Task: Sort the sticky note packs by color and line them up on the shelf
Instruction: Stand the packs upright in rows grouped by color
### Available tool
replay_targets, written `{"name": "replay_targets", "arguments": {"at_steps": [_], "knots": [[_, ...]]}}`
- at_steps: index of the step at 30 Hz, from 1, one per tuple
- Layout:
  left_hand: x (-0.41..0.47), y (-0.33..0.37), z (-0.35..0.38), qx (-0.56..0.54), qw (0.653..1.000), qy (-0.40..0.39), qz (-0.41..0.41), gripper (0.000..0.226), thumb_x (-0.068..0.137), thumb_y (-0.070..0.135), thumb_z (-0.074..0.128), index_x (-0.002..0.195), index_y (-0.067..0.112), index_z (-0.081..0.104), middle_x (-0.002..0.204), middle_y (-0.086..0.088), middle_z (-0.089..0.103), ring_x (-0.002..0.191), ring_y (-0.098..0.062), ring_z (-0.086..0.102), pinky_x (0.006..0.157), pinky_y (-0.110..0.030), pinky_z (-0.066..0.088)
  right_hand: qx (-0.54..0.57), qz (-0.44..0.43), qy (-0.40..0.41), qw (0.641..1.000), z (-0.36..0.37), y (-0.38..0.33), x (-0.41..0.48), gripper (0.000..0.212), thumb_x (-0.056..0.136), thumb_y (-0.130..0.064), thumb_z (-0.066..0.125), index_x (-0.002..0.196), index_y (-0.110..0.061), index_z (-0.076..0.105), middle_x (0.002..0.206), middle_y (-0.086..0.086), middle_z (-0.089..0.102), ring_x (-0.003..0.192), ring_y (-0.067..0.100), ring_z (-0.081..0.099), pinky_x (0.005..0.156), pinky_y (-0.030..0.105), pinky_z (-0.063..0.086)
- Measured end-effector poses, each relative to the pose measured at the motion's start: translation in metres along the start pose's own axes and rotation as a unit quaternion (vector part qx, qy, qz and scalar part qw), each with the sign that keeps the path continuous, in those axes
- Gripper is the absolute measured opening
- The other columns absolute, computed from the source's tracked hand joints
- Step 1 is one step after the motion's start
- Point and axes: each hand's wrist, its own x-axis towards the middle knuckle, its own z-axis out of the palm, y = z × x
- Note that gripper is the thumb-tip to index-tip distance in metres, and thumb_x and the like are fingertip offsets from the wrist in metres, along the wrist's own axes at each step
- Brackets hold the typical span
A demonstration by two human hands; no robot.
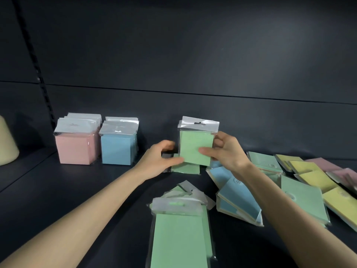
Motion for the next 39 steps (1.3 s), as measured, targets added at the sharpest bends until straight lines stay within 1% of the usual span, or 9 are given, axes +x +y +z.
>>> {"name": "replay_targets", "arguments": {"at_steps": [5,10,15,18,20,23,28,32,39], "knots": [[0.009,-0.012,0.003,0.15,0.985,-0.072,-0.051,0.089,0.077,0.052,0.069,0.147,0.018,0.027,0.151,0.002,0.033,0.136,-0.016,0.035,0.11,-0.031,0.032,-0.033,0.005,0.042,0.999,-0.015,0.008,0.003,0.037,0.077,0.005,0.071,0.11,-0.008,0.06,0.101,0.007,0.072,0.079,0.013,0.069,0.062,0.015,0.052],[0.011,-0.008,-0.001,0.107,0.987,-0.098,-0.072,0.083,0.075,0.039,0.076,0.143,0.02,0.033,0.144,0.004,0.043,0.126,-0.013,0.044,0.097,-0.022,0.035,-0.06,0.014,0.05,0.997,-0.017,0.017,0.008,0.037,0.076,0.003,0.073,0.109,-0.01,0.061,0.097,0.002,0.072,0.087,0.018,0.07,0.084,0.033,0.055],[0.012,-0.005,-0.005,0.077,0.982,-0.146,-0.094,0.094,0.076,0.038,0.076,0.149,0.028,0.017,0.153,0.01,0.025,0.136,-0.013,0.033,0.104,-0.023,0.031,-0.059,0.016,0.048,0.997,-0.013,0.017,0.007,0.035,0.076,0.004,0.072,0.103,-0.014,0.061,0.096,0.002,0.072,0.086,0.017,0.07,0.084,0.033,0.055],[0.012,-0.005,-0.006,0.052,0.981,-0.157,-0.1,0.087,0.075,0.029,0.078,0.145,0.027,0.027,0.147,0.011,0.036,0.122,-0.009,0.046,0.094,-0.023,0.045,-0.055,0.014,0.044,0.997,-0.012,0.016,0.006,0.036,0.077,0.005,0.072,0.106,-0.014,0.061,0.099,0.003,0.072,0.087,0.017,0.07,0.083,0.032,0.056],[0.009,-0.003,-0.008,0.019,0.984,-0.147,-0.102,0.083,0.071,0.023,0.082,0.139,0.029,0.034,0.136,0.01,0.043,0.108,-0.005,0.052,0.083,-0.023,0.052,-0.05,0.012,0.043,0.998,-0.012,0.015,0.005,0.038,0.077,0.005,0.071,0.11,-0.011,0.06,0.101,0.004,0.072,0.086,0.016,0.07,0.08,0.03,0.056],[0.006,-0.005,-0.01,0.036,0.992,-0.1,-0.063,0.087,0.062,0.02,0.087,0.132,0.036,0.038,0.125,0.006,0.043,0.113,-0.011,0.048,0.087,-0.022,0.044,-0.023,0.003,0.047,0.999,-0.012,0.012,0.004,0.04,0.078,0.005,0.07,0.114,-0.008,0.059,0.102,0.004,0.071,0.086,0.014,0.071,0.075,0.024,0.057],[-0.002,0.001,-0.014,0.008,1.0,0.003,-0.009,0.095,0.06,0.008,0.087,0.134,0.039,0.036,0.126,0.003,0.037,0.11,-0.009,0.044,0.075,-0.013,0.039,0.02,-0.014,0.059,0.998,-0.013,0.009,0.003,0.037,0.078,0.006,0.069,0.111,-0.005,0.057,0.099,0.001,0.071,0.08,0.009,0.071,0.068,0.017,0.056],[-0.006,0.007,-0.023,-0.052,0.995,0.089,0.004,0.097,0.059,0.009,0.088,0.131,0.045,0.036,0.125,0.008,0.041,0.106,-0.009,0.052,0.082,-0.019,0.049,0.004,-0.022,0.065,0.998,-0.01,0.012,0.004,0.035,0.077,0.006,0.071,0.108,-0.007,0.058,0.099,0.001,0.072,0.087,0.013,0.071,0.077,0.021,0.057],[-0.01,0.016,-0.045,-0.127,0.987,0.095,0.013,0.066,0.064,0.001,0.083,0.118,0.028,0.056,0.083,0.013,0.072,0.075,-0.001,0.065,0.079,-0.017,0.047,-0.064,-0.036,0.037,0.997,-0.004,0.014,0.003,0.035,0.078,-0.002,0.073,0.109,-0.012,0.061,0.098,0.001,0.073,0.09,0.019,0.07,0.085,0.031,0.055]]}}
